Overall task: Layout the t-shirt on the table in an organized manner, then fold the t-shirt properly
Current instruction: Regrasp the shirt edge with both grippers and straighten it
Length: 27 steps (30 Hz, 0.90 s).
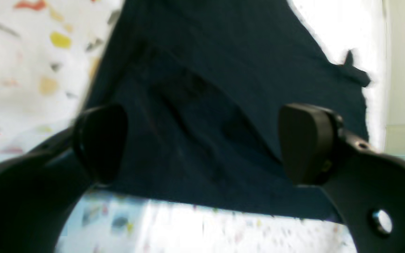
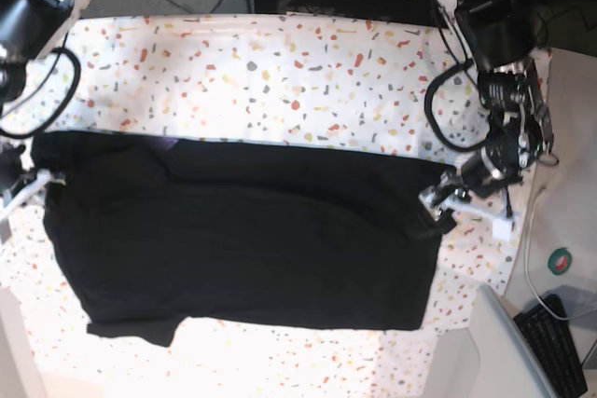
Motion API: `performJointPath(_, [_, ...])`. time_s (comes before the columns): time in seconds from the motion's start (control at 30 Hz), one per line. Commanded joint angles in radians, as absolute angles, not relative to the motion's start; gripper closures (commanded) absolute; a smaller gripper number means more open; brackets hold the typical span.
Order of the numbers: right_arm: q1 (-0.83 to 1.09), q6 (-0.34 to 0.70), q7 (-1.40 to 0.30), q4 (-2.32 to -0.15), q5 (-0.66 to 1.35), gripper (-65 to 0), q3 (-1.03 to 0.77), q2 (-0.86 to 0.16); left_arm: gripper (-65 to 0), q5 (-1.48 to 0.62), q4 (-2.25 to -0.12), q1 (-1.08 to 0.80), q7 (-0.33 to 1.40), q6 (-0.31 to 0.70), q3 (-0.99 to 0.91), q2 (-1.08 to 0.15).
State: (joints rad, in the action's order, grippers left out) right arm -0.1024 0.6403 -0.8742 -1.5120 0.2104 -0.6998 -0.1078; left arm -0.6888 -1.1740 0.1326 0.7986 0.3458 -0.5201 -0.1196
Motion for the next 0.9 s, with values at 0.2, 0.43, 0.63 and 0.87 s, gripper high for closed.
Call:
performJointPath(0.2, [0.079,0.645,-0.854,-1.610,0.516,-34.1,-0.918,-0.031,-65.0,-0.754,-1.239,-0.107,0.579,0.409,-0.519,-0.145])
performJointPath(0.43, [0.064,0.645,-0.848,-1.302,0.684,-34.1,-1.010,-0.039,-65.0,-0.753,-1.109,-0.025,0.552,0.410,-0.513,-0.145])
performJointPath(0.63, [-0.022,0.636,-0.745,-1.046,0.682,-34.1,-1.012,-0.088,-65.0,-0.751,-1.015,0.047,0.552,0.410,-0.513,-0.143])
performJointPath(0.87, [-0.070,0.584,-0.621,-0.857,0.684,-33.9,-1.012,-0.143,-65.0,-0.751,-0.990,0.067,0.552,0.410,-0.512,-0.142])
